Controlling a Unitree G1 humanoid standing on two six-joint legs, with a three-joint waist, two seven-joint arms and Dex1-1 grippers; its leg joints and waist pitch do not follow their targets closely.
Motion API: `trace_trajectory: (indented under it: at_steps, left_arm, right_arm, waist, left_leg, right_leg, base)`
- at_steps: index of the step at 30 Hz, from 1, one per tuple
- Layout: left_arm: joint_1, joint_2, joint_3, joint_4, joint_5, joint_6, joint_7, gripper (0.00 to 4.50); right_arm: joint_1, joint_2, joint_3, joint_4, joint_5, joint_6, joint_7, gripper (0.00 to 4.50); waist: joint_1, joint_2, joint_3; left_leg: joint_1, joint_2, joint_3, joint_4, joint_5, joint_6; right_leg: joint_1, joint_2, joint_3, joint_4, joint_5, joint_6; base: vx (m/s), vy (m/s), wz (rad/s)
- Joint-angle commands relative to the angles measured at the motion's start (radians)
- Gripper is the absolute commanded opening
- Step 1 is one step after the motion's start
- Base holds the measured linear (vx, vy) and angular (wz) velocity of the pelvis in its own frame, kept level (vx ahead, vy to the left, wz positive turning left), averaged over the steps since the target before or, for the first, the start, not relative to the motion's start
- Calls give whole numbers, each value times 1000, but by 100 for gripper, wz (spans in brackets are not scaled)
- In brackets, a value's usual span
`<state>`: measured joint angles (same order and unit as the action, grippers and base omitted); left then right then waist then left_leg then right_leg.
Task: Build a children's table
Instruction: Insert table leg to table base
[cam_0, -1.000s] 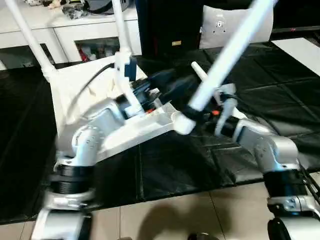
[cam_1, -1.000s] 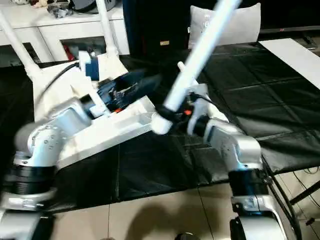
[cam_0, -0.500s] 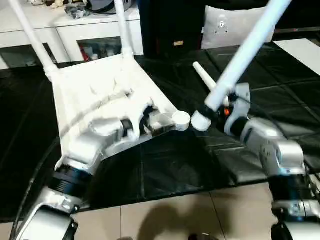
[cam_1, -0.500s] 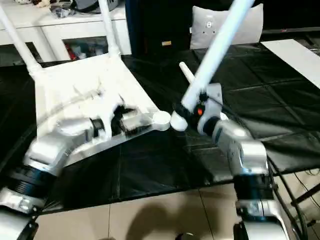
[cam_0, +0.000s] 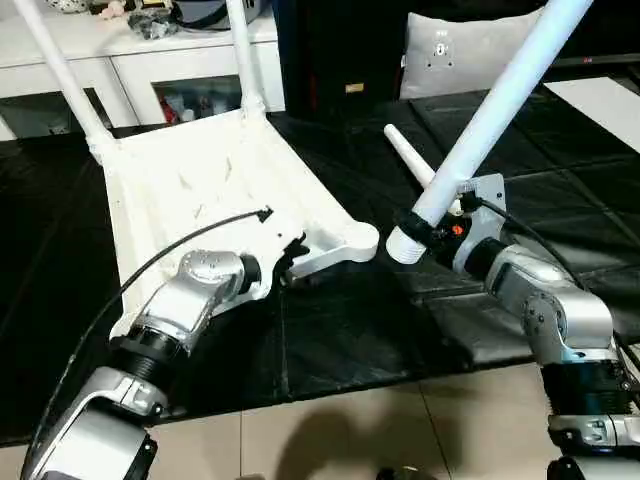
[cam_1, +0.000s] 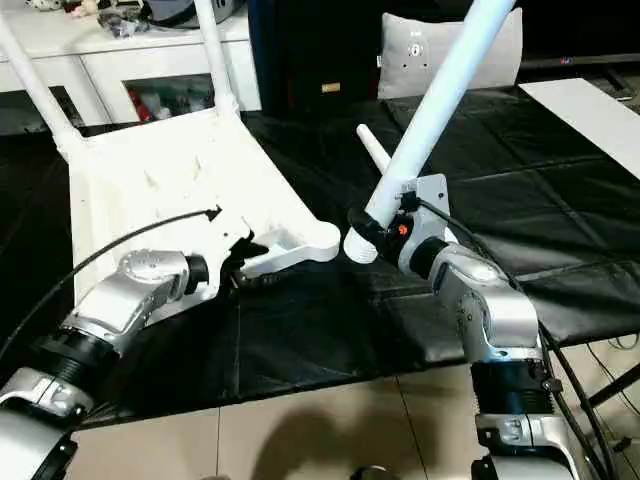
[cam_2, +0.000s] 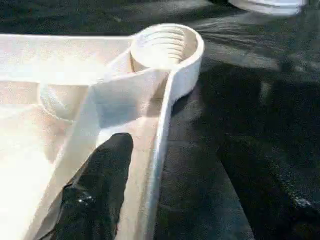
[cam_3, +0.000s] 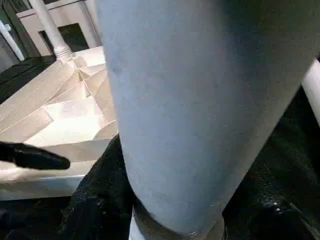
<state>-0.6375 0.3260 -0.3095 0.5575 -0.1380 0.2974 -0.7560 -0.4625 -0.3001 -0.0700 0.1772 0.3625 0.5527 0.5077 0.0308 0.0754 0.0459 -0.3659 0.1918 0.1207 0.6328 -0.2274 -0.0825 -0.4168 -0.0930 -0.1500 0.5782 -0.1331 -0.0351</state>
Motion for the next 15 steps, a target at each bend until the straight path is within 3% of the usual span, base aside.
trace_trajectory:
  at_steps: [1,3,6,7,9,10,12,13,15]
  left_arm:
    - [-38,-6,13,48,12,-22,9,297]
    - [-76,-28,23,118,18,-48,0,294]
    - [-94,-38,22,154,24,-48,-5,254]
    - [-102,-42,19,172,31,-39,-6,252]
    - [-110,-47,19,190,35,-34,-4,230]
    - [-120,-54,22,212,40,-29,7,216]
    - [-132,-60,25,240,46,-32,19,202]
    - [-138,-62,27,254,48,-35,24,194]
    - [-144,-64,25,269,53,-43,24,175]
  right_arm:
    - [-8,-4,0,-16,-1,-16,6,191]
    - [-3,-6,2,-18,-2,-23,6,191]
    - [3,-6,3,-22,-4,-26,6,191]
    - [6,-5,1,-26,-5,-26,6,191]
    - [10,-6,1,-29,-7,-26,6,191]
    - [14,-6,-1,-34,-7,-25,6,191]
    - [19,-8,-1,-39,-8,-25,6,191]
    - [21,-9,-1,-42,-9,-25,6,191]
    - [25,-11,-2,-46,-9,-24,6,191]
  waist:
    - [-4,-5,-80]
    - [-3,-2,-83]
    - [-3,-4,-84]
    - [-1,9,-85]
    - [-6,2,-85]
    - [-7,9,-85]
    - [-6,6,-85]
    - [-6,11,-84]
    - [-8,8,-83]
  left_leg:
    - [-8,8,17,-68,-38,82]
    - [-9,8,15,-66,-34,79]
    - [-10,9,14,-66,-26,83]
    - [-10,9,12,-66,-20,86]
    - [-12,6,14,-65,-23,94]
    - [-12,6,14,-64,-25,93]
    - [-11,4,15,-65,-39,93]
    - [-10,4,15,-65,-41,94]
    - [-9,5,15,-66,-52,92]
  right_leg:
    - [82,-44,44,-73,-323,-86]
    - [85,-46,44,-72,-311,-85]
    - [86,-47,44,-69,-290,-92]
    - [87,-47,43,-65,-279,-100]
    - [89,-45,41,-70,-281,-98]
    - [89,-45,41,-70,-285,-99]
    - [90,-44,39,-76,-314,-88]
    - [87,-43,38,-77,-321,-86]
    - [88,-42,37,-80,-331,-82]
  base:
    - [0,0,0]
    - [0,0,0]
    - [0,0,0]
    - [0,0,0]
    - [0,0,0]
    - [0,0,0]
    - [0,0,0]
    - [0,0,0]
    - [0,0,0]
